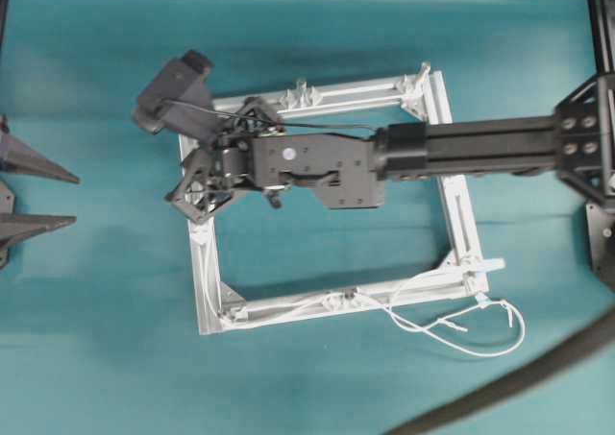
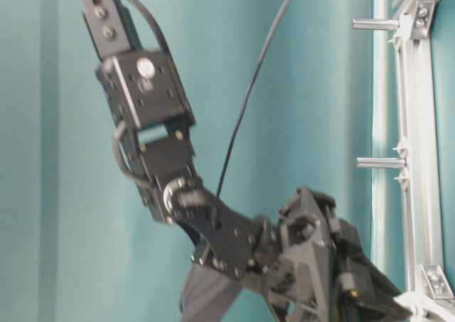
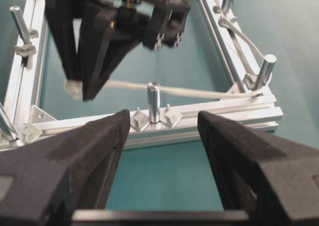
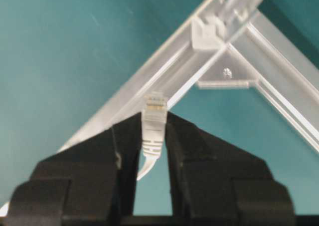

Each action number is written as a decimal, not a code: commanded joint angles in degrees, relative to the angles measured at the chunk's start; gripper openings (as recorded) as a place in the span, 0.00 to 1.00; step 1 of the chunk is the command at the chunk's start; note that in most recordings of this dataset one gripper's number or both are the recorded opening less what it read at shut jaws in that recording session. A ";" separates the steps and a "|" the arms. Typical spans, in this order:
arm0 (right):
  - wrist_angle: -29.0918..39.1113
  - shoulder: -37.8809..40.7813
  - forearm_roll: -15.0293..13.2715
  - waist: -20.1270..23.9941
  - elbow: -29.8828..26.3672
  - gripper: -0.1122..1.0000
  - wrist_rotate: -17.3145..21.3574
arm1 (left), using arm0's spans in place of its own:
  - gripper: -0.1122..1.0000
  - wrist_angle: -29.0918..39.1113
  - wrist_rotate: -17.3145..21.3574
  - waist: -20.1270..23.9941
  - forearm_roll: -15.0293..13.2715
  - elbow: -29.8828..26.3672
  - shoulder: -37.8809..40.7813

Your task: Move the cable alternately left and right between 8 pins so it hooks onto each one.

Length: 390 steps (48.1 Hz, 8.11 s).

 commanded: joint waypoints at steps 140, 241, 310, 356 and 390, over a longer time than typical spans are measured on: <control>-12.48 -10.37 -5.27 -6.86 13.36 0.23 15.03 | 0.73 1.58 0.00 0.00 0.18 0.26 -4.39; -15.38 -36.65 -7.65 -8.88 49.75 0.23 -2.81 | 0.72 1.85 0.00 0.09 0.18 0.18 -4.48; -26.98 -40.78 -23.73 -24.08 57.04 0.23 -29.44 | 0.73 1.85 0.00 0.09 0.18 0.18 -4.48; -28.83 -44.21 -24.61 -28.74 62.84 0.23 -28.30 | 0.73 1.85 0.00 0.09 0.26 0.18 -4.48; -36.12 -49.31 -24.52 -28.92 72.42 0.23 -20.92 | 0.73 1.85 0.00 0.09 0.18 0.18 -4.48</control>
